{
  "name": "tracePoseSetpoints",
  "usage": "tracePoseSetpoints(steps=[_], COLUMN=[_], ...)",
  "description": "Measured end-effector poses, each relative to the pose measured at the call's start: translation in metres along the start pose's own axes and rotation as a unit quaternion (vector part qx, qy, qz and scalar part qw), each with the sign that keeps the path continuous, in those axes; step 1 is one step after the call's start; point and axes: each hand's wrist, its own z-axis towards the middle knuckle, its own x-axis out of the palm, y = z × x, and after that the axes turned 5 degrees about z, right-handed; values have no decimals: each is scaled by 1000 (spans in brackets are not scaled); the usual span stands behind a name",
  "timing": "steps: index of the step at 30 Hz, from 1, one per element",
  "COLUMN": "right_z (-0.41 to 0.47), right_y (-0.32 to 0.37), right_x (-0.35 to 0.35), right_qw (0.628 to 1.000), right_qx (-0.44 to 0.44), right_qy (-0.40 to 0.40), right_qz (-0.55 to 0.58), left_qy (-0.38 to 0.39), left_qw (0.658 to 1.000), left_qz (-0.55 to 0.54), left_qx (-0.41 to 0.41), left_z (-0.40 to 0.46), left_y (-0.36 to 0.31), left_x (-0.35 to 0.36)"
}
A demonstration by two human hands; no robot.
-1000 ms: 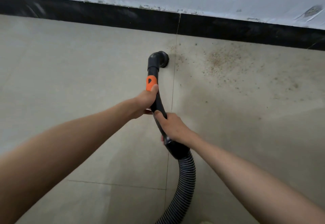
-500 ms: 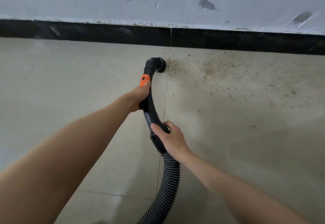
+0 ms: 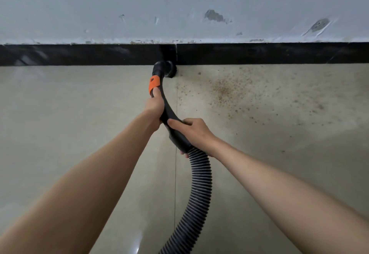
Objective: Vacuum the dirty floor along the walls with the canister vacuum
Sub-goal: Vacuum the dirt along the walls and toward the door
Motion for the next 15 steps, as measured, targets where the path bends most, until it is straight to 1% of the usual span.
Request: tracePoseSetpoints(steps=[2,6,10,15], right_z=[4,-5,-13,-14], right_y=[2,-11,-22,-24], right_x=[3,9,7,-13], right_qw=[1000,990,988,983], right_qx=[-5,-43,-54,-58], right_qy=[-6,-40,-71,-116], right_qz=[-10,-130,-124,-132], left_qy=[-22,-49,-22,10], left_qw=[999,997,995,993], left_qz=[23,63,93,111], left_qx=[1,7,22,37], left_z=[6,10,6,-17], left_y=[-2,0,6,-4], left_x=[1,3,14,39])
